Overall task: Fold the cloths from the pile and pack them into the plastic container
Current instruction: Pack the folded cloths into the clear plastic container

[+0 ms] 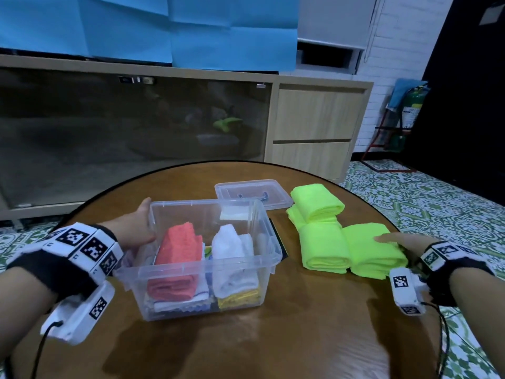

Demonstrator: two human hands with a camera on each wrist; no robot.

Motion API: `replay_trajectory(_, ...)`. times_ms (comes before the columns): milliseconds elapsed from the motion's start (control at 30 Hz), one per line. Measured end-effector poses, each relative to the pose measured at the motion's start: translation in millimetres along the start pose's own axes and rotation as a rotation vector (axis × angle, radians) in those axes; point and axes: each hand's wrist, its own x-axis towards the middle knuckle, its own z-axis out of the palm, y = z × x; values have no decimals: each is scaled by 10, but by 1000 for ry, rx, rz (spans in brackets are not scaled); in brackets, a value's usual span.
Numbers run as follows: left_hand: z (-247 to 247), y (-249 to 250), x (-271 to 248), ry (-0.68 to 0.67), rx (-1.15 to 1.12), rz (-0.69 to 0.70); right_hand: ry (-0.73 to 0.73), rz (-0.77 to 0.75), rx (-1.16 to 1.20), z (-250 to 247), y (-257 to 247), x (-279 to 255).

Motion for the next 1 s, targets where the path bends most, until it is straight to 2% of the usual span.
replay_trajectory(233, -19, 24, -57, -1, -18, -10, 17, -30, 99, 59, -28, -191)
replay_trajectory(333, -29, 32, -71, -14, -2, -21, 135, -27, 55, 7, -4, -207)
replay_trajectory(433, -41, 58, -86, -31, -4, -23, 266, -91, 192, -395, 10, 57)
replay_trajectory(533, -44, 73, -97, -29, 17, -22, 375, -248, 282, -508, -344, -339)
replay_trajectory(633, -54, 78, -100, -47, 72, -37, 290, -428, 289, -175, -900, -1104)
replay_trajectory(767, -124, 149, -194, -31, 202, -88, 96, -572, 242, 374, -1371, -1444)
replay_trajectory(833, -190, 213, -252, 73, 228, 6, -41, -611, 193, 736, -1511, -1554)
replay_trajectory(933, -264, 302, -320, 234, 84, 206, -329, -615, 259, 1275, -1593, -1597)
replay_trajectory(1000, -283, 359, -343, 181, -151, 225, -447, -605, 322, 1596, -1640, -1596)
